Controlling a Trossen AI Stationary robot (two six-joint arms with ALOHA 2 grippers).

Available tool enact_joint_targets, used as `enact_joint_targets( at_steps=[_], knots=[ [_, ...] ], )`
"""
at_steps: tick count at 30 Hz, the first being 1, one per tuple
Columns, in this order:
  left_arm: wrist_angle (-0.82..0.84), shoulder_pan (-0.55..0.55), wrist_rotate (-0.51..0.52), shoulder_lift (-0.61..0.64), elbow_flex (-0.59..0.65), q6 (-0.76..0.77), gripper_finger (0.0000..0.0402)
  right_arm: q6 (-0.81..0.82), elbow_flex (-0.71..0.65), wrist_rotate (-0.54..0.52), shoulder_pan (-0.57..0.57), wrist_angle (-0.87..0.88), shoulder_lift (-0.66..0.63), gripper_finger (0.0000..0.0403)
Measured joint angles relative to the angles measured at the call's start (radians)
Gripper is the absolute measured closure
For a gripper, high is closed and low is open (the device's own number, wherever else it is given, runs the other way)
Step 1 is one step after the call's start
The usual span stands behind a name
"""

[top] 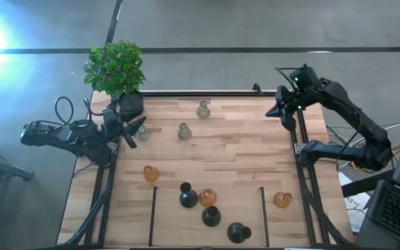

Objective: Pick & Place candle stick holders
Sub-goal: Adjust the top transparent glass candle holder

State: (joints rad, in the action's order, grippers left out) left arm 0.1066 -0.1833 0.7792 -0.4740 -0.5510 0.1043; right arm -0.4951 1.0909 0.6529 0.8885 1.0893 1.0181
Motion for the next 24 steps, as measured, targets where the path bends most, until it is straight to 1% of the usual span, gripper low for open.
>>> enact_joint_targets(
  at_steps=[3,5,7,10,12,16,20,22,24],
  knots=[
    [0.0,0.0,0.0,0.0,0.0,0.0,0.0248,-0.01,-0.001,0.047,0.006,-0.026,0.005,0.0395],
    [0.0,0.0,0.0,0.0,0.0,0.0,0.0248,-0.021,0.006,0.114,0.006,-0.031,0.013,0.0395],
    [0.0,0.0,0.0,0.0,0.0,0.0,0.0248,0.01,0.015,0.17,0.007,-0.037,0.028,0.0395],
    [0.0,0.0,0.0,0.0,0.0,0.0,0.0248,0.08,0.033,0.194,0.007,-0.055,0.027,0.0395],
    [0.0,0.0,0.0,0.0,0.0,0.0,0.0248,0.124,0.036,0.198,0.006,-0.078,0.018,0.0395],
    [-0.034,0.0,0.0,0.0,0.0,0.0,0.0248,0.27,0.039,0.194,0.007,-0.167,-0.006,0.0395],
    [-0.082,0.0,0.002,0.0,0.0,0.0,0.0248,0.468,0.037,0.172,0.007,-0.327,-0.044,0.0395],
    [-0.123,0.0,0.003,0.0,0.0,-0.002,0.0248,0.561,0.032,0.139,0.007,-0.411,-0.06,0.0395],
    [-0.162,0.0,0.005,0.0,0.0,0.004,0.0248,0.631,0.032,0.083,0.007,-0.477,-0.072,0.0395]
  ],
)
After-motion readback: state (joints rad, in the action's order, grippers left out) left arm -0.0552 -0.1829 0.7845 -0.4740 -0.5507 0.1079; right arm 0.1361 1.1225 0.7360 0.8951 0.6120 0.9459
